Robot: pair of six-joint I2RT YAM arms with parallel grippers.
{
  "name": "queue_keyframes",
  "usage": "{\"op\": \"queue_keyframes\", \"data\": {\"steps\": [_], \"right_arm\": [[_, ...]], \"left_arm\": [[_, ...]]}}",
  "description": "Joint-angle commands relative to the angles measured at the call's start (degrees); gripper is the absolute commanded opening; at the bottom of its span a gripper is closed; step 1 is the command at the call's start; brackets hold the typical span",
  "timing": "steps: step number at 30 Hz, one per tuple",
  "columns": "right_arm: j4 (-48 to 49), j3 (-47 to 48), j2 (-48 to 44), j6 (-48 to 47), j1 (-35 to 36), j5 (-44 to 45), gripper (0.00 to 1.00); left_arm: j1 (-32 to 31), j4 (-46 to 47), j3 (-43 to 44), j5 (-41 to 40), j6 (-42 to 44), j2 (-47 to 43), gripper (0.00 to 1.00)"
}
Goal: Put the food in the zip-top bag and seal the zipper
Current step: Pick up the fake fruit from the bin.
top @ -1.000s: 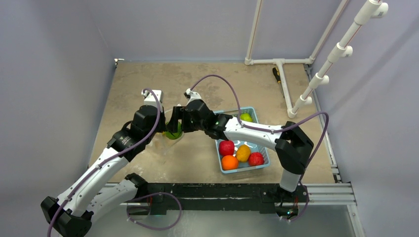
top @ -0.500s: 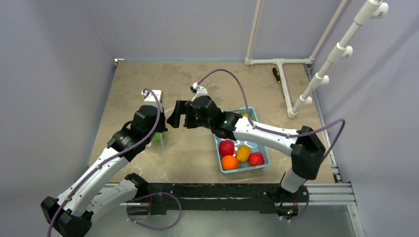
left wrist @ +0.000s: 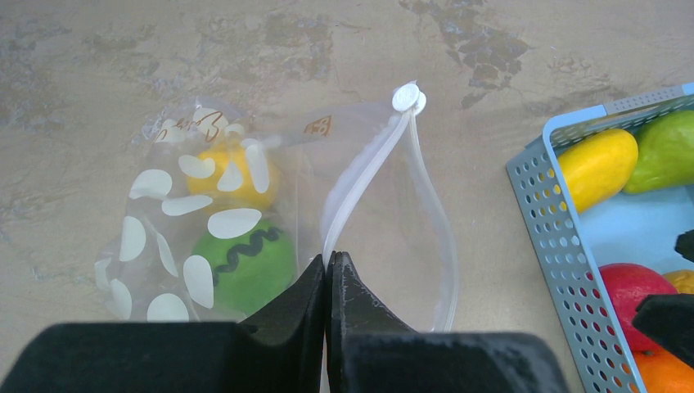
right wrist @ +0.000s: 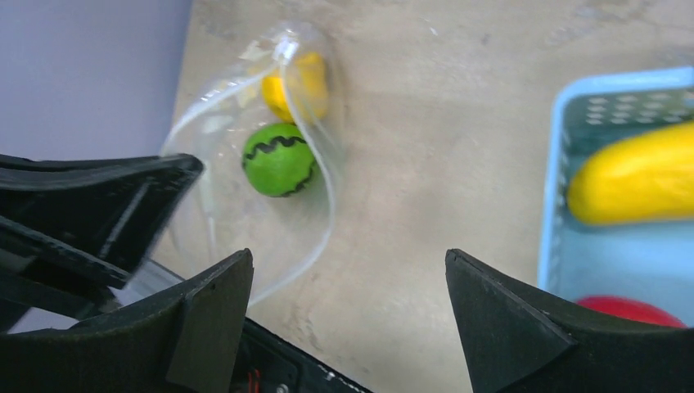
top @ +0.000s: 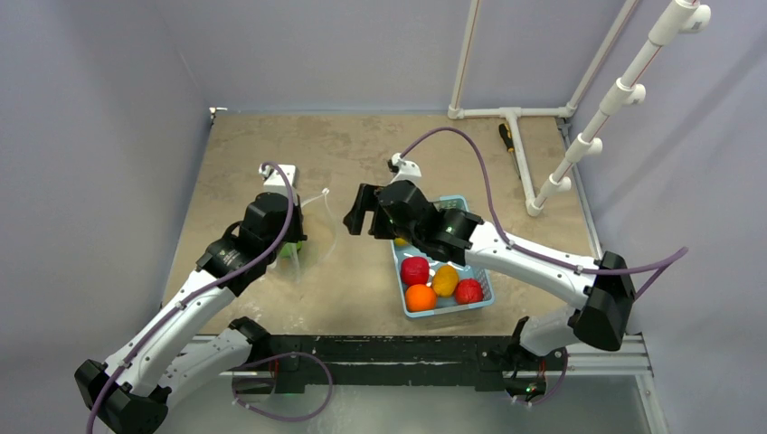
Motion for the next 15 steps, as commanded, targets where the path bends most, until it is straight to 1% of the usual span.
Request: {"op": "queue_keyframes", "data": {"steps": [1, 6, 11, 13, 15], "right_arm": [[-7.8, -1.6, -3.6, 2.8, 0.1, 5.2, 0.88], [-14.9, -4.5, -5.7, 6.3, 0.1, 6.9, 0.84], [-19.6, -8.4, -8.5, 9.8, -0.1, 7.1, 0.78], [-21.8, -9.4, -8.9, 11.1, -0.1, 7.6, 0.75], [-24.3, -10.2, -8.8, 12.8, -0.1, 8.6, 0.75]], "left_arm": [[-0.1, 1.9, 0.0, -0.7, 0.9, 0.1, 0.00], [-0.1, 1.9, -0.1, -0.5, 0.9, 0.1, 0.00], [-0.1, 1.9, 0.0, -0.2, 0.9, 0.3, 0.00], [-0.1, 1.9, -0.1, -0.1, 1.0, 0.4, 0.00], [-0.1, 1.9, -0.1, -0.1, 1.0, 0.4, 0.00]]}}
